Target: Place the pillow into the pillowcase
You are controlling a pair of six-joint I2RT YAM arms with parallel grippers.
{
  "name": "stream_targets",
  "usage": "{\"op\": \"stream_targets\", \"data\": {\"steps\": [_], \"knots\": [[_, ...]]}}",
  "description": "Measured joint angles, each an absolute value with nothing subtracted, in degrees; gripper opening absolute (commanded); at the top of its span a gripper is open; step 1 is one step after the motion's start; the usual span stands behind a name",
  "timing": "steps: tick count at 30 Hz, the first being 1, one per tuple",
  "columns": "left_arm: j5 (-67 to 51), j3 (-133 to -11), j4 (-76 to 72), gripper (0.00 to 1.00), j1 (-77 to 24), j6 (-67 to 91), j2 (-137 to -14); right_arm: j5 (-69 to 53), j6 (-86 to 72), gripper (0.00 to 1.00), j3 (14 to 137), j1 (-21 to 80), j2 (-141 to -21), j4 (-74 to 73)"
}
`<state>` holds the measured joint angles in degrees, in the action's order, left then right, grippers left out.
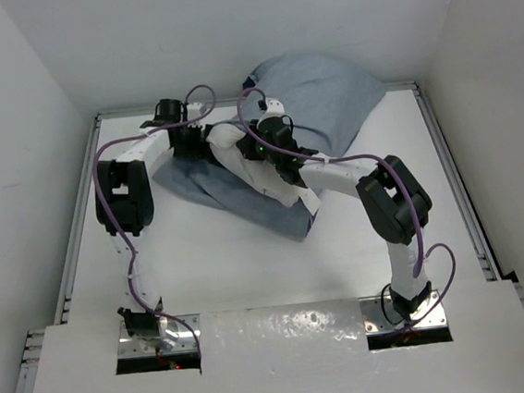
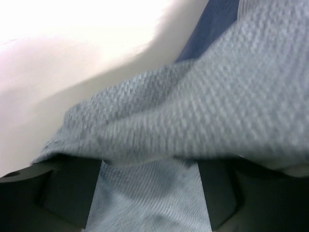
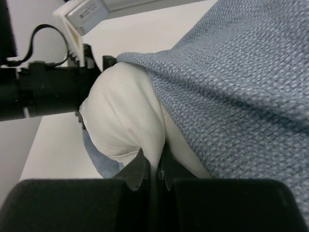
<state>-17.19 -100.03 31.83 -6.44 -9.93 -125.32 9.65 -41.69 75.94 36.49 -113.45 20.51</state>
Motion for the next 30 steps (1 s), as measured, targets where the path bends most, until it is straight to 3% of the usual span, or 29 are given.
{"op": "stream_targets", "data": {"steps": [4,6,13,18,22,30], "knots": [[-19.8,-101.1,30.2,0.43,-6.5,-6.9,-128.6,8.9,-41.6,0.0,75.5,36.4,-113.4,20.5],[-20.5,-101.4,29.7,0.02,-6.5,-5.6,-130.4,8.8,-41.6,0.0,75.5,36.4,-113.4,20.5],[-20.4,-102.0,32.1,0.0,-6.1,-6.7,-130.6,9.5,-38.8,0.0,78.8,36.5,-114.1,15.2],[-18.6,-102.8,40.5,0.0,-5.4,-13.8,-123.7,14.3,-28.7,0.0,95.9,36.6,-121.3,1.3],[-20.3,-110.9,49.5,0.0,-4.8,-19.9,-118.6,18.3,-23.8,0.0,105.0,37.4,-127.5,-5.3],[-25.3,-117.9,63.6,0.0,-4.8,-30.2,-117.1,21.7,-25.3,0.0,120.6,38.2,-137.9,-17.1]]}}
